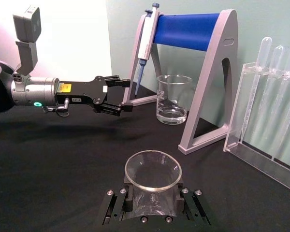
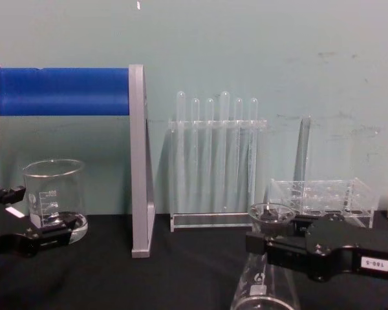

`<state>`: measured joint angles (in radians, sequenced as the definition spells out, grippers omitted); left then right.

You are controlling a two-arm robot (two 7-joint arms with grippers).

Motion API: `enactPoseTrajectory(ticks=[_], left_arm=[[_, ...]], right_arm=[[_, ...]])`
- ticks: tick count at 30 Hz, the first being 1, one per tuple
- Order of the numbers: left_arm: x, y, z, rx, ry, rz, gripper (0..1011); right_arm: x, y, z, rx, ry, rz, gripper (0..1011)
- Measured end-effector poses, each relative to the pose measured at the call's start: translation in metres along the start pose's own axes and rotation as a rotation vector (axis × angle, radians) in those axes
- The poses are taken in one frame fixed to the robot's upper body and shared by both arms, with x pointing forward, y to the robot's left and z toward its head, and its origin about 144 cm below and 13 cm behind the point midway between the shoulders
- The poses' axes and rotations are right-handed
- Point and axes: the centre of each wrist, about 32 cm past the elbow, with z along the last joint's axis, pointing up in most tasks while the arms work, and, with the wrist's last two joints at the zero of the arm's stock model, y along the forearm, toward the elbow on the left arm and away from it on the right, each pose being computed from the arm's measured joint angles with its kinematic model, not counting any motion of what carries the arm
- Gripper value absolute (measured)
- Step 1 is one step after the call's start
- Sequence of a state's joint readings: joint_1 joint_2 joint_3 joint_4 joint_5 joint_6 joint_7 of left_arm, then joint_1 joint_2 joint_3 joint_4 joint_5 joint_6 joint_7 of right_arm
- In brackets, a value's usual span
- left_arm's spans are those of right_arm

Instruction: Grasp the erlenmeyer flask with one hand, shake it three times, then place it back.

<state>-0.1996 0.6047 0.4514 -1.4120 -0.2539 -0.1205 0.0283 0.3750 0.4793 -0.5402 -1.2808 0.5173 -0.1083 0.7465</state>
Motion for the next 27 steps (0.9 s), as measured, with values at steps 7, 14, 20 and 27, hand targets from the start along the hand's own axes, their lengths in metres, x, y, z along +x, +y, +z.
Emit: enactPoseTrajectory(ticks=[7,14,20,27], left_arm=[[0.0,0.0,0.0,0.0,0.0,0.0,1001],[0.0,0.0,0.0,0.0,0.0,0.0,1001],[0.0,0.0,0.0,0.0,0.0,0.0,1001],[0.0,0.0,0.0,0.0,0.0,0.0,1001]], right_arm=[[0.0,0.0,0.0,0.0,0.0,0.0,449],[0.0,-0.003,0.003,0.017,-0.005,-0.003,449],[-0.004,-0.009,0.016,0.063,-0.002,-0.042,449],[-0.012,-0.02,0.043,0.116,-0.006,-0.118,449]])
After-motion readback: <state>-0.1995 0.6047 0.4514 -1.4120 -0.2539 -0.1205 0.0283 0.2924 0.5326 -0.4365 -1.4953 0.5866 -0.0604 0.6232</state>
